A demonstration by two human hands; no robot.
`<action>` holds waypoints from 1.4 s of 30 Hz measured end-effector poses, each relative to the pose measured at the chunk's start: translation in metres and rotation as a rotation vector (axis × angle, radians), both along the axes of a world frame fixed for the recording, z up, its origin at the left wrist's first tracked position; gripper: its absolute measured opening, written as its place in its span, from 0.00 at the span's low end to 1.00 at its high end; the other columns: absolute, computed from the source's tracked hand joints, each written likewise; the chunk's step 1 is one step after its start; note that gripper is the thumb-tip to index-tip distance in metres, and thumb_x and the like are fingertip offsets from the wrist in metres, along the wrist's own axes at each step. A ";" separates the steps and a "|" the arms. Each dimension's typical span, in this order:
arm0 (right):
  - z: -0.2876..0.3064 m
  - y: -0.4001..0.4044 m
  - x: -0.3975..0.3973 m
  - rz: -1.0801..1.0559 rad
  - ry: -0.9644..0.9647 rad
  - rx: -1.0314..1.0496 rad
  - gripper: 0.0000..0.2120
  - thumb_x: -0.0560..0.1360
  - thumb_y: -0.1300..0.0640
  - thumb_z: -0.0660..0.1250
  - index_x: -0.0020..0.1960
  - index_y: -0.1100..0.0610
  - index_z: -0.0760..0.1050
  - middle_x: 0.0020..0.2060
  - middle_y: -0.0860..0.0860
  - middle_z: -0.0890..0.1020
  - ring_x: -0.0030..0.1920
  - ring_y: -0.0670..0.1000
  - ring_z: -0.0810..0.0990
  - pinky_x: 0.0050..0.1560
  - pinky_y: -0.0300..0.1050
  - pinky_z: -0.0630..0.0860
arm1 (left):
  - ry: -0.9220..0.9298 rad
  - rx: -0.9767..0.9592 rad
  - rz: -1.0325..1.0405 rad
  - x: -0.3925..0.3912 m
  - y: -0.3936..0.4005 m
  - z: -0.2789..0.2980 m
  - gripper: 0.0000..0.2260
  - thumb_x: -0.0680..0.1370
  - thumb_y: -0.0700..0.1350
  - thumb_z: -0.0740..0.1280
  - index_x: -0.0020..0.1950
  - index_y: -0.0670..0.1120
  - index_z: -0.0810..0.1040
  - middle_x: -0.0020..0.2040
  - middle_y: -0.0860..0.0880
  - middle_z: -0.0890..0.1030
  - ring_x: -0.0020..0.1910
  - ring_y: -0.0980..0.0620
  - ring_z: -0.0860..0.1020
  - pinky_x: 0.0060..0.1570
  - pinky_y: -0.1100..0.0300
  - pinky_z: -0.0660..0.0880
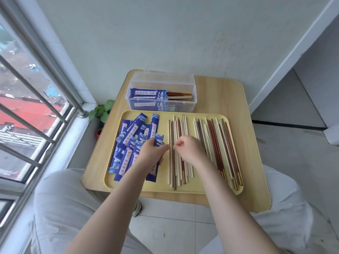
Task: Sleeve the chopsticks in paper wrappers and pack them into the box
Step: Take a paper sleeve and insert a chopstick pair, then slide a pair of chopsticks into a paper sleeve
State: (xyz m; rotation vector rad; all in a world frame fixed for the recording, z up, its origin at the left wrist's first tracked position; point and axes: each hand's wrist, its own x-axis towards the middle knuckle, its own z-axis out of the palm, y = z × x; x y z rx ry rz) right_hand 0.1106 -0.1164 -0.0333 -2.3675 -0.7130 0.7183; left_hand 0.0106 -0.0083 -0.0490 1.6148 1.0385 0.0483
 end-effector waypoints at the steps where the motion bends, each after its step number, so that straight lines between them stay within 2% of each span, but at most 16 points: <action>1: -0.003 0.001 -0.005 0.052 -0.029 -0.059 0.05 0.80 0.55 0.65 0.51 0.53 0.79 0.45 0.48 0.81 0.44 0.49 0.80 0.42 0.44 0.79 | 0.010 0.015 0.013 -0.001 -0.001 -0.002 0.10 0.77 0.45 0.70 0.45 0.44 0.71 0.31 0.47 0.76 0.23 0.52 0.73 0.31 0.58 0.75; 7: -0.010 0.005 -0.023 0.073 -0.202 -0.187 0.07 0.81 0.55 0.62 0.56 0.57 0.75 0.48 0.51 0.80 0.45 0.53 0.79 0.37 0.44 0.72 | 0.027 0.010 0.061 -0.003 -0.010 -0.004 0.08 0.78 0.42 0.66 0.41 0.43 0.72 0.28 0.48 0.77 0.22 0.51 0.73 0.30 0.59 0.73; 12: -0.008 0.007 -0.028 0.051 -0.211 -0.232 0.07 0.81 0.57 0.62 0.58 0.57 0.74 0.49 0.53 0.80 0.45 0.54 0.78 0.38 0.45 0.71 | 0.042 0.010 0.043 -0.005 -0.013 -0.005 0.07 0.78 0.43 0.66 0.43 0.42 0.73 0.32 0.43 0.80 0.23 0.50 0.74 0.28 0.61 0.74; 16: -0.006 0.013 -0.033 0.051 -0.173 -0.256 0.08 0.82 0.56 0.63 0.57 0.58 0.75 0.51 0.53 0.80 0.47 0.55 0.79 0.39 0.46 0.72 | 0.028 -0.004 0.085 -0.006 -0.012 -0.005 0.06 0.77 0.40 0.65 0.40 0.42 0.73 0.28 0.44 0.78 0.21 0.50 0.74 0.27 0.60 0.75; 21: 0.001 0.017 -0.039 0.027 -0.116 -0.267 0.07 0.81 0.54 0.64 0.52 0.59 0.75 0.43 0.51 0.75 0.43 0.55 0.76 0.39 0.45 0.71 | 0.007 -0.013 0.101 -0.009 -0.012 -0.005 0.07 0.78 0.39 0.64 0.41 0.41 0.72 0.25 0.45 0.77 0.19 0.51 0.74 0.24 0.62 0.74; 26: 0.002 0.020 -0.042 -0.087 0.047 -0.225 0.10 0.78 0.57 0.66 0.40 0.57 0.70 0.36 0.52 0.77 0.40 0.56 0.78 0.36 0.45 0.72 | -0.002 -0.032 0.115 -0.009 -0.011 -0.004 0.07 0.77 0.39 0.64 0.40 0.41 0.71 0.25 0.43 0.77 0.19 0.50 0.73 0.23 0.63 0.73; 28: 0.002 0.019 -0.041 -0.104 0.088 -0.200 0.12 0.77 0.57 0.66 0.36 0.57 0.70 0.32 0.51 0.77 0.35 0.54 0.79 0.33 0.43 0.72 | -0.008 -0.039 0.119 -0.009 -0.010 -0.005 0.07 0.78 0.40 0.65 0.41 0.41 0.72 0.25 0.42 0.77 0.19 0.49 0.73 0.24 0.61 0.74; 30: 0.002 0.018 -0.041 -0.109 0.109 -0.168 0.15 0.78 0.55 0.65 0.34 0.56 0.69 0.28 0.49 0.75 0.29 0.49 0.74 0.28 0.41 0.67 | -0.011 -0.042 0.118 -0.009 -0.010 -0.006 0.06 0.78 0.41 0.65 0.42 0.40 0.73 0.26 0.42 0.77 0.19 0.49 0.73 0.23 0.62 0.74; 32: 0.001 0.016 -0.039 -0.113 0.096 -0.114 0.15 0.79 0.53 0.64 0.36 0.56 0.69 0.30 0.49 0.75 0.29 0.49 0.74 0.28 0.41 0.66 | -0.008 -0.035 0.113 -0.010 -0.010 -0.006 0.07 0.79 0.41 0.64 0.43 0.40 0.74 0.25 0.43 0.77 0.19 0.51 0.74 0.23 0.64 0.74; 35: 0.001 0.010 -0.030 -0.117 0.052 -0.006 0.10 0.80 0.52 0.64 0.44 0.58 0.73 0.38 0.54 0.81 0.38 0.55 0.81 0.34 0.44 0.74 | 0.002 -0.039 0.098 -0.010 -0.010 -0.005 0.07 0.79 0.40 0.63 0.41 0.40 0.74 0.25 0.44 0.78 0.19 0.51 0.74 0.23 0.66 0.73; 37: 0.005 0.002 -0.018 -0.115 0.040 0.060 0.08 0.80 0.53 0.64 0.49 0.57 0.75 0.41 0.53 0.83 0.39 0.54 0.82 0.37 0.45 0.77 | -0.005 -0.061 0.078 -0.010 -0.009 -0.002 0.09 0.79 0.41 0.63 0.40 0.38 0.75 0.26 0.42 0.79 0.21 0.50 0.75 0.29 0.62 0.77; 38: 0.008 -0.003 -0.011 -0.119 0.050 0.104 0.06 0.81 0.54 0.64 0.52 0.57 0.75 0.42 0.52 0.83 0.37 0.51 0.81 0.36 0.44 0.77 | -0.006 -0.070 0.066 -0.009 -0.008 -0.002 0.10 0.79 0.41 0.63 0.41 0.37 0.76 0.27 0.41 0.80 0.22 0.49 0.75 0.34 0.58 0.79; 40: 0.015 -0.012 0.001 -0.128 0.098 0.199 0.07 0.82 0.55 0.63 0.60 0.51 0.72 0.43 0.51 0.82 0.28 0.42 0.74 0.29 0.39 0.71 | -0.014 -0.076 0.070 -0.008 -0.006 -0.002 0.11 0.79 0.42 0.64 0.47 0.34 0.78 0.31 0.40 0.81 0.24 0.47 0.76 0.34 0.55 0.79; 42: 0.020 -0.019 0.009 -0.156 0.166 0.310 0.14 0.82 0.58 0.62 0.64 0.44 0.70 0.39 0.53 0.82 0.23 0.44 0.68 0.25 0.37 0.65 | -0.017 -0.076 0.083 -0.007 -0.005 -0.002 0.11 0.79 0.42 0.65 0.54 0.33 0.77 0.34 0.41 0.81 0.26 0.47 0.77 0.32 0.56 0.78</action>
